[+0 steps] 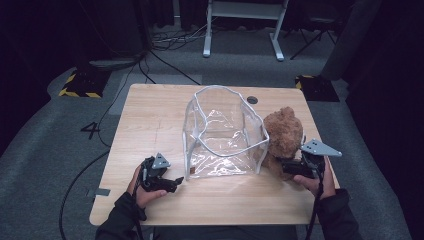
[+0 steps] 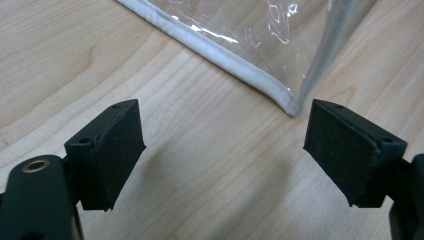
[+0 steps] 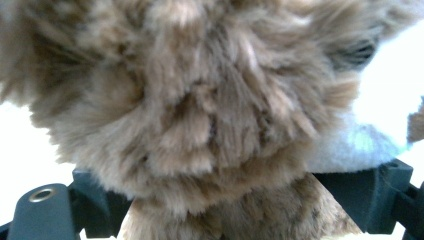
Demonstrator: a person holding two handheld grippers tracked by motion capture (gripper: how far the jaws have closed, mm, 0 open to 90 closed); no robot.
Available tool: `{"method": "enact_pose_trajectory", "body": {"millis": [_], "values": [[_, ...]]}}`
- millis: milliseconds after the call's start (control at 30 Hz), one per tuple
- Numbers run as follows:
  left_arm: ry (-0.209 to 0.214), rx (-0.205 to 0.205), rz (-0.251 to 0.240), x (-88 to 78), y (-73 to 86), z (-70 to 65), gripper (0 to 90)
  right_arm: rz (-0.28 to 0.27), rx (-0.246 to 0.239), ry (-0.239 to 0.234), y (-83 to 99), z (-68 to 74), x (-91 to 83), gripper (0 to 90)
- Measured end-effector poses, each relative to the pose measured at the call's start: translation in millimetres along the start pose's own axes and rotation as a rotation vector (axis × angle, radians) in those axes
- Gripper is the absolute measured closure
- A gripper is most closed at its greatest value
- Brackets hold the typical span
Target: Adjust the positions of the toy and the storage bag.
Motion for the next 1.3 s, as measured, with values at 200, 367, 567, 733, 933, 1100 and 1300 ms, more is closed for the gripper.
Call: {"method": "enact_pose_trajectory", "body": {"millis": [200,367,567,733,933,1100,1300], "values": [[-0.009,0.015,0.034,3.0,5.7,-0.6,16.1,0.002,0.043,0.038,-4.7,0.9,6.9,14.8],[-0.016,0.023,0.04,5.7,6.7,-2.8,15.7,0.042,0.044,0.067,-2.4,1.1,15.7,12.2],[-0.018,0.02,0.019,6.5,8.1,-1.9,14.8,0.079,0.042,0.064,1.3,1.3,22.2,9.7],[-0.026,0.019,0.019,6.6,8.2,-2.0,14.5,0.086,0.058,0.056,3.8,-1.0,25.2,12.3],[-0.026,0.021,0.021,6.5,8.2,-1.8,14.4,0.097,0.059,0.054,5.6,-5.3,26.2,31.2],[-0.025,0.019,0.021,6.9,7.8,-1.5,14.1,0.076,0.074,0.032,7.6,-12.5,23.3,50.1],[-0.026,0.019,0.021,7.0,7.6,-1.4,14.1,0.055,0.09,0.024,10.0,-19.5,19.4,58.4]]}}
Point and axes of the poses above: each handheld gripper's, and its own axes: x roughly forward along the jaws, y roughly out of its underside, z roughly to its left, the point moved 5 cm from there along x, roughly forward along the jaws, and after that the axes turned 5 degrees about y, right-handed, at the moved point
